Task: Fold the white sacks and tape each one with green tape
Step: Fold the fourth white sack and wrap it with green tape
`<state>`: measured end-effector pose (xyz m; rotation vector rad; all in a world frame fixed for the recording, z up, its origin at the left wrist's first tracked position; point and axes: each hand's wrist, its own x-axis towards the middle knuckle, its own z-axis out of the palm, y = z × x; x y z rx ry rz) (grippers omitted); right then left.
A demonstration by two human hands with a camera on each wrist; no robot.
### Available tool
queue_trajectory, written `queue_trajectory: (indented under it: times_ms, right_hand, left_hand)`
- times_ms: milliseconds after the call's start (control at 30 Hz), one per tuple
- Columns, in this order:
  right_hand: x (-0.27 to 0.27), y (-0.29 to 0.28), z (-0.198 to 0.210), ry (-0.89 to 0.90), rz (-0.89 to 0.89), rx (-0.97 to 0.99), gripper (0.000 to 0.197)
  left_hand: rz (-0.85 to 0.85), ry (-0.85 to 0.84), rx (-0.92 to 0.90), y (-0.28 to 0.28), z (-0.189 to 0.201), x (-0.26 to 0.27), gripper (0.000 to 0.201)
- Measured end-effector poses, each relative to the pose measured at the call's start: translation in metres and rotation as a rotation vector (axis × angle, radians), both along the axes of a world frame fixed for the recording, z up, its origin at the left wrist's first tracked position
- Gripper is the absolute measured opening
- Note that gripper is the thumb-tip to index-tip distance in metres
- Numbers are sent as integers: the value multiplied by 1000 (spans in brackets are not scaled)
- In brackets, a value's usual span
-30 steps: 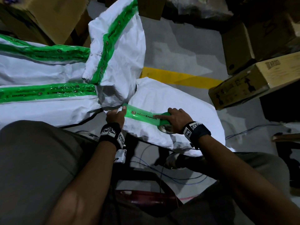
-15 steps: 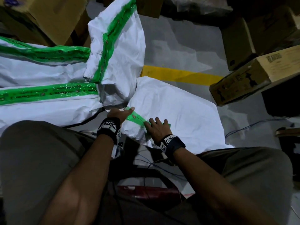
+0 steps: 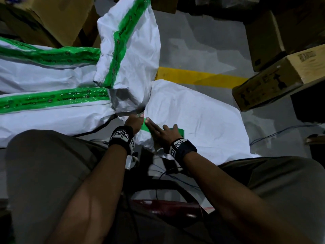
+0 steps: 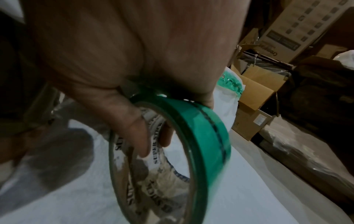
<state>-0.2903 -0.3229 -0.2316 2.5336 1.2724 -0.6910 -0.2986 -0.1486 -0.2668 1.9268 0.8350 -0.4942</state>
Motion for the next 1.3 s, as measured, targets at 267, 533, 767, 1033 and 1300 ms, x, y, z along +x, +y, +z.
queue_trajectory:
  times_ms: [267, 533, 767, 1033, 1300]
  right_hand:
    - [-1, -27, -12, -7, -11, 12, 100]
    - [3, -79, -33, -10, -446, 237, 116]
    - [3, -98, -58, 398, -955, 618, 70]
    - [13, -111, -60, 455, -876, 386, 87]
    - [46, -86, -34, 313, -873, 374, 78]
  left_hand:
    - [57, -40, 0, 5, 3, -10, 44]
    - [120, -198, -157, 14, 25, 2, 35]
    - [498, -177, -736, 14, 39, -28, 45]
    - [828, -233, -1283, -23, 40, -56, 60]
    - [824, -356, -595, -53, -2, -17, 42]
